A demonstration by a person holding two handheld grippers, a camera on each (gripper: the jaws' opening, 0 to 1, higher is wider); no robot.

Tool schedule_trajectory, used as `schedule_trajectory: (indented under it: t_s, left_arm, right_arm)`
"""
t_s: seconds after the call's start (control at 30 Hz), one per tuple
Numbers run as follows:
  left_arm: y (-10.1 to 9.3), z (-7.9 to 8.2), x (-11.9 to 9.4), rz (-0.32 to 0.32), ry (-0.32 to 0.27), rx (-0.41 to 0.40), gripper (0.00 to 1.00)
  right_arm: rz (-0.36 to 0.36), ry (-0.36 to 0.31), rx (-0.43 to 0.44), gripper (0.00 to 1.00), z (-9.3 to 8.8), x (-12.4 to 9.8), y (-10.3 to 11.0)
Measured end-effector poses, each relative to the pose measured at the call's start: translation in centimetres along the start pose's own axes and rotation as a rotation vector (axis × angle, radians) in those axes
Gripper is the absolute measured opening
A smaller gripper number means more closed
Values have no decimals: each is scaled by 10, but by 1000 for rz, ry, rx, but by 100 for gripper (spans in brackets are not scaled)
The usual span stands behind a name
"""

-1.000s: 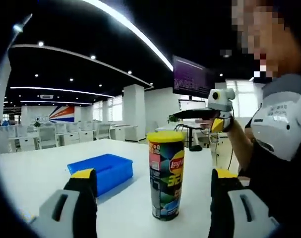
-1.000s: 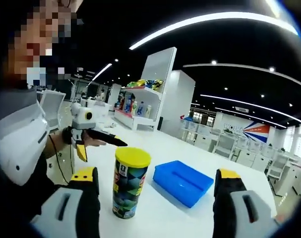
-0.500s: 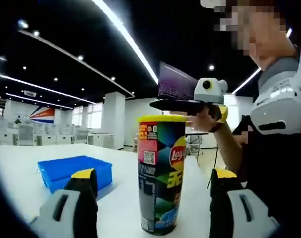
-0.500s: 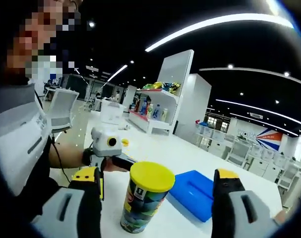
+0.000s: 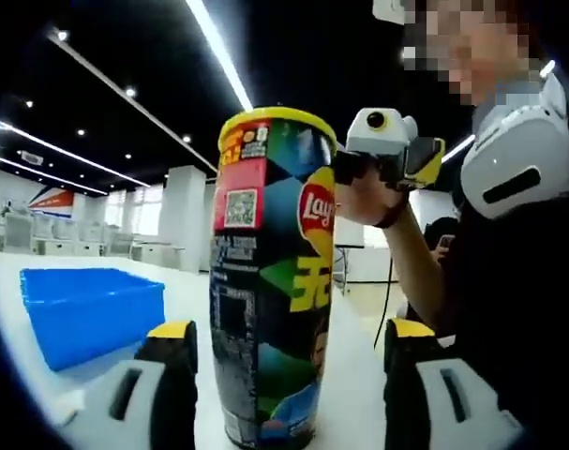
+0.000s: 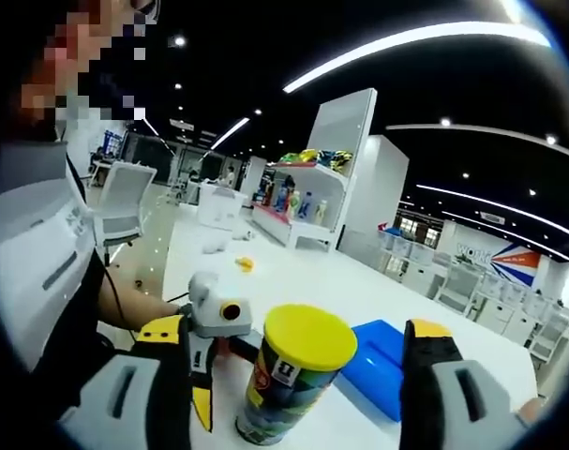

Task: Open the lid of the chip container on the table, take out the chips, place them into the box in front of the container, and close the lid

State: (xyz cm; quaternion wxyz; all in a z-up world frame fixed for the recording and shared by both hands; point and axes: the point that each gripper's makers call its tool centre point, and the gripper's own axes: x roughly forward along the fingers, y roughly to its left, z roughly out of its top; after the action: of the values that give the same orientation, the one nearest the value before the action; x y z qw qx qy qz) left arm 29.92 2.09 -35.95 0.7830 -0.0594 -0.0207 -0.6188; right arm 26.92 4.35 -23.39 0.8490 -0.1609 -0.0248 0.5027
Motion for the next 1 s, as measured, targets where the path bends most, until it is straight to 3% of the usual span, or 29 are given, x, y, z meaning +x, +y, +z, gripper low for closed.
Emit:
schedule_trajectory:
  t_s: [0.2, 0.27, 0.3, 0.53, 0.67, 0.83, 1.0]
  left_arm:
    - [0, -8, 3, 27, 24, 43, 65]
    - [8, -13, 2, 78, 55, 91, 51]
    - [8, -15, 1, 84, 62, 78, 50]
    - [5, -18, 9, 68, 53, 68, 50]
    - [3, -17, 11, 70, 46, 67, 50]
    - [0, -17, 13, 67, 40, 60, 50]
    - [-1, -16, 13, 66, 38, 54, 50]
  right_arm:
    - [3, -3, -4, 86, -1, 4, 1]
    - [5, -7, -10, 85, -1, 7, 2]
    - [7, -8, -16, 85, -1, 8, 3]
    - [-7, 35, -86, 79, -13, 19, 2]
    - [-29, 4, -91, 79, -10, 22, -4]
    - [-35, -21, -45, 56, -5, 21, -7]
    - [-62, 37, -75, 52, -17, 22, -12]
